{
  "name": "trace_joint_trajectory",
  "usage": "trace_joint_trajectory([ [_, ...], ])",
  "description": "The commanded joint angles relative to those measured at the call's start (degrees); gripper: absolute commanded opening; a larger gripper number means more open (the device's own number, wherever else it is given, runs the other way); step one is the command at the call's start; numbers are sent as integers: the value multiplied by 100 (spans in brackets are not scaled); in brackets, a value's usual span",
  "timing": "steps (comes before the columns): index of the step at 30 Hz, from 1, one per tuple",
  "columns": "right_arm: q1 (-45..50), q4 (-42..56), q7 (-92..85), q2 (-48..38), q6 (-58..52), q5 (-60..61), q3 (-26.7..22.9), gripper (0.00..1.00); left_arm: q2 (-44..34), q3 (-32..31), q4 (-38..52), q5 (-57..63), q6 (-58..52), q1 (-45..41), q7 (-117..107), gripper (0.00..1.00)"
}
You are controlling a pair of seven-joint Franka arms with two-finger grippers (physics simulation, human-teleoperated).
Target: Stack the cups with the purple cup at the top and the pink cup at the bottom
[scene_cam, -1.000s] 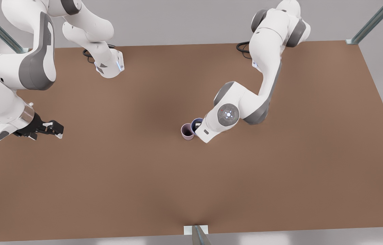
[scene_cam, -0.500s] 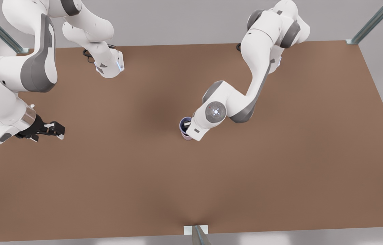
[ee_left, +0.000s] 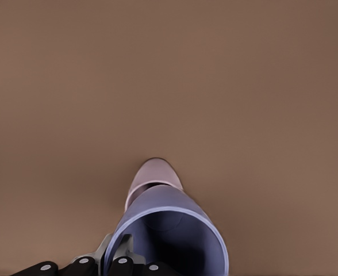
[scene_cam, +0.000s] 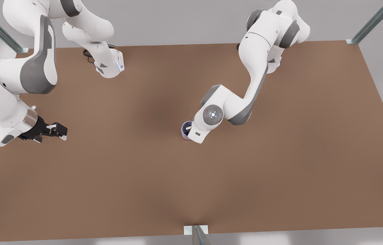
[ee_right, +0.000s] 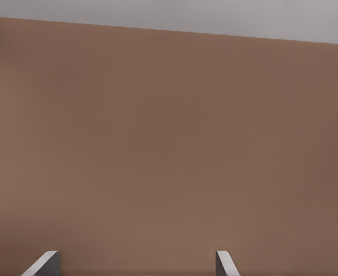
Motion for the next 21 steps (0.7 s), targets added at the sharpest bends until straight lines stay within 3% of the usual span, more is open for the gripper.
trace_joint_trajectory([
  [1, 0, 3, -36, -6, 1, 11, 0, 100, -9, -2, -20, -21, 64, -8, -316, 21],
  [21, 0, 3, -80, 46, 1, -6, 0, 100, 132, -2, -169, -12, 319, -79, -325, 21],
])
